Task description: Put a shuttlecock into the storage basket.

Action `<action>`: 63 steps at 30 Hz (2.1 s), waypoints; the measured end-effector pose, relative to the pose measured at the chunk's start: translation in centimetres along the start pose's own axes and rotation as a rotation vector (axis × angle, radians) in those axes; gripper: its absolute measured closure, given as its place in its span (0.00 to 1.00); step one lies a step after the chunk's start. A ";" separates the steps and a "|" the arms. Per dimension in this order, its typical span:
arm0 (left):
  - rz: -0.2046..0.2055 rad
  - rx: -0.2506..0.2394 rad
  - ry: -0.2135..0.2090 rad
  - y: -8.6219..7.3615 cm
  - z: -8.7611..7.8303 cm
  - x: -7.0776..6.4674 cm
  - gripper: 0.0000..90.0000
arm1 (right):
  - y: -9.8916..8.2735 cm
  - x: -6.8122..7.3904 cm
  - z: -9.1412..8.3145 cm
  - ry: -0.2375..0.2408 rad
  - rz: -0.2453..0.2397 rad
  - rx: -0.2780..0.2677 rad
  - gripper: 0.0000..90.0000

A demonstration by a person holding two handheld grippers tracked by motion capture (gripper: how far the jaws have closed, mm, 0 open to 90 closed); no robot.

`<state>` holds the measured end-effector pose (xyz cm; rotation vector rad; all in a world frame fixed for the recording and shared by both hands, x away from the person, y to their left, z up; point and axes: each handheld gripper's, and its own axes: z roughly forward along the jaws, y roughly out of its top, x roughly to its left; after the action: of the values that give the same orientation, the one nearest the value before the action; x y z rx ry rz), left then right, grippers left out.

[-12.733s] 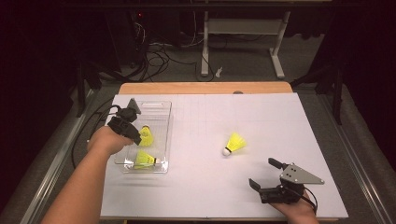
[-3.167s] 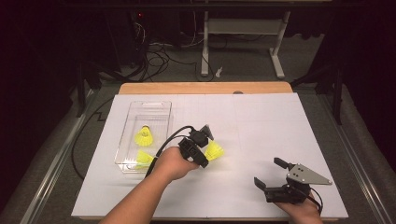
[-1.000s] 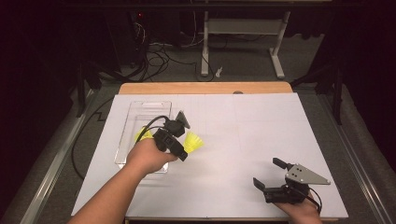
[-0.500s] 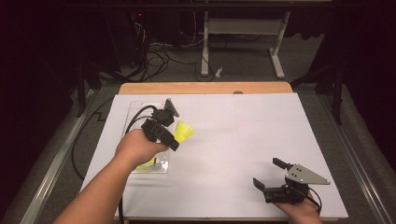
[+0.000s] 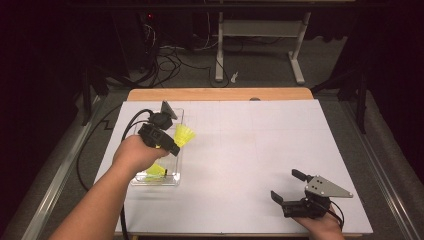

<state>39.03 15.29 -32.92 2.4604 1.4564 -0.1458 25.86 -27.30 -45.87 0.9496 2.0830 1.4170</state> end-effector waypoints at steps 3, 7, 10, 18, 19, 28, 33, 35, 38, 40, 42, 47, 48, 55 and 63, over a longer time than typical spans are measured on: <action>-0.021 0.000 0.001 -0.1 0.0 0.6 0.73 | 0.0 -0.1 0.0 0.000 -0.004 -0.002 0.00; -0.053 -0.007 0.009 -0.3 0.2 1.5 0.73 | 0.0 -0.1 0.0 0.000 -0.003 -0.001 0.00; -0.067 -0.004 0.010 -0.3 0.4 2.0 0.73 | 0.0 -0.1 0.0 -0.001 -0.005 -0.002 0.00; -0.097 -0.004 0.020 -0.5 0.8 2.9 0.73 | 0.0 -0.1 0.0 0.000 -0.001 -0.001 0.00; -0.101 -0.006 0.021 -0.5 0.9 3.0 0.73 | 0.0 -0.1 0.0 0.000 -0.002 -0.002 0.00; -0.133 -0.005 0.033 -0.4 1.4 3.7 0.73 | 0.0 -0.1 0.0 0.001 0.001 0.000 0.00; -0.139 -0.002 0.034 -0.1 1.6 3.6 0.73 | 0.0 -0.1 -0.1 0.001 0.006 -0.001 0.00; -0.143 -0.004 0.035 0.1 1.6 3.6 0.73 | 0.0 -0.1 -0.1 0.002 0.004 -0.001 0.00; -0.147 -0.015 0.034 0.2 1.4 3.6 0.73 | 0.0 -0.1 0.0 0.003 0.003 -0.003 0.00; -0.150 -0.020 0.035 0.3 1.2 3.6 0.73 | 0.0 -0.1 0.0 0.005 0.000 -0.003 0.00; -0.154 -0.024 0.036 0.4 1.2 3.6 0.73 | 0.0 -0.1 0.0 0.006 0.000 -0.003 0.00; -0.166 -0.020 0.052 0.5 1.6 3.7 0.73 | 0.0 -0.1 -0.1 0.004 -0.002 -0.006 0.00; -0.164 -0.016 0.050 0.6 1.7 3.7 0.73 | 0.0 -0.1 -0.1 0.004 -0.002 -0.007 0.00; -0.187 -0.010 0.058 0.7 2.4 4.0 0.73 | 0.0 -0.1 -0.1 0.004 -0.002 -0.006 0.00; -0.200 0.008 0.056 0.7 3.9 4.3 0.73 | 0.0 -0.1 -0.1 0.003 0.001 -0.004 0.00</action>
<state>41.95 17.51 -37.53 2.3376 1.7276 -0.1238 25.89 -27.47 -45.84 0.9470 2.0821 1.4231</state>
